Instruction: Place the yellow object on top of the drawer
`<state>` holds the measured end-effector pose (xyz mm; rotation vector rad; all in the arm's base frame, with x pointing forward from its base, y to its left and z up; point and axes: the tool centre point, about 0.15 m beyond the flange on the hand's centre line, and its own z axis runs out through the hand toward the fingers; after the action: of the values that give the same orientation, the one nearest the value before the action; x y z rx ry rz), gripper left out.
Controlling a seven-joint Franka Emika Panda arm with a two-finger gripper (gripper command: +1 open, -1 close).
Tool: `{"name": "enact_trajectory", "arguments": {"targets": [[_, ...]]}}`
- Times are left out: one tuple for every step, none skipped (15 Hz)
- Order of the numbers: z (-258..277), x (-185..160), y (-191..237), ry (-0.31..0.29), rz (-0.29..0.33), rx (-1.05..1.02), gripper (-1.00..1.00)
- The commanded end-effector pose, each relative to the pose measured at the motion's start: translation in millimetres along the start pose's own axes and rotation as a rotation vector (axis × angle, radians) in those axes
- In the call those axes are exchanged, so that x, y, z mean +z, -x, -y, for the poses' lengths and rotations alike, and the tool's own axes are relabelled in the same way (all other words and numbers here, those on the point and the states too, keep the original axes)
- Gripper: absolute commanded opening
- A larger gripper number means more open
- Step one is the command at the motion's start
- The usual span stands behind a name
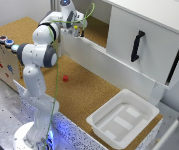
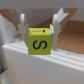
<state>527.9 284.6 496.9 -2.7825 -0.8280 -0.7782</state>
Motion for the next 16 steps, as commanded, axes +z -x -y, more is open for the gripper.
{"name": "enact_trajectory", "arguments": {"targets": [[72, -4, 38, -0.179, -0.019, -0.208, -1.0], [88, -2, 38, -0.208, -0.008, -0.27, -1.0], [105, 3, 39, -0.238, 0.005, -0.352, -1.0], [119, 7, 40, -0.258, 0.021, -0.427, -1.0], [130, 10, 40, -0.302, 0.022, -0.464, -1.0], [142, 12, 39, -0.333, 0.025, -0.514, -1.0], [150, 14, 39, -0.357, 0.033, -0.541, -1.0], [168, 17, 41, -0.418, 0.039, -0.607, -1.0], [180, 19, 43, -0.462, 0.043, -0.641, -1.0], [190, 21, 45, -0.497, 0.045, -0.668, -1.0], [202, 24, 48, -0.545, 0.048, -0.693, -1.0], [215, 26, 52, -0.584, 0.048, -0.72, -1.0], [225, 28, 56, -0.624, 0.051, -0.741, -1.0], [236, 29, 59, -0.662, 0.052, -0.771, -1.0], [242, 30, 60, -0.691, 0.056, -0.794, -1.0], [247, 32, 61, -0.703, 0.068, -0.828, -1.0]]}}
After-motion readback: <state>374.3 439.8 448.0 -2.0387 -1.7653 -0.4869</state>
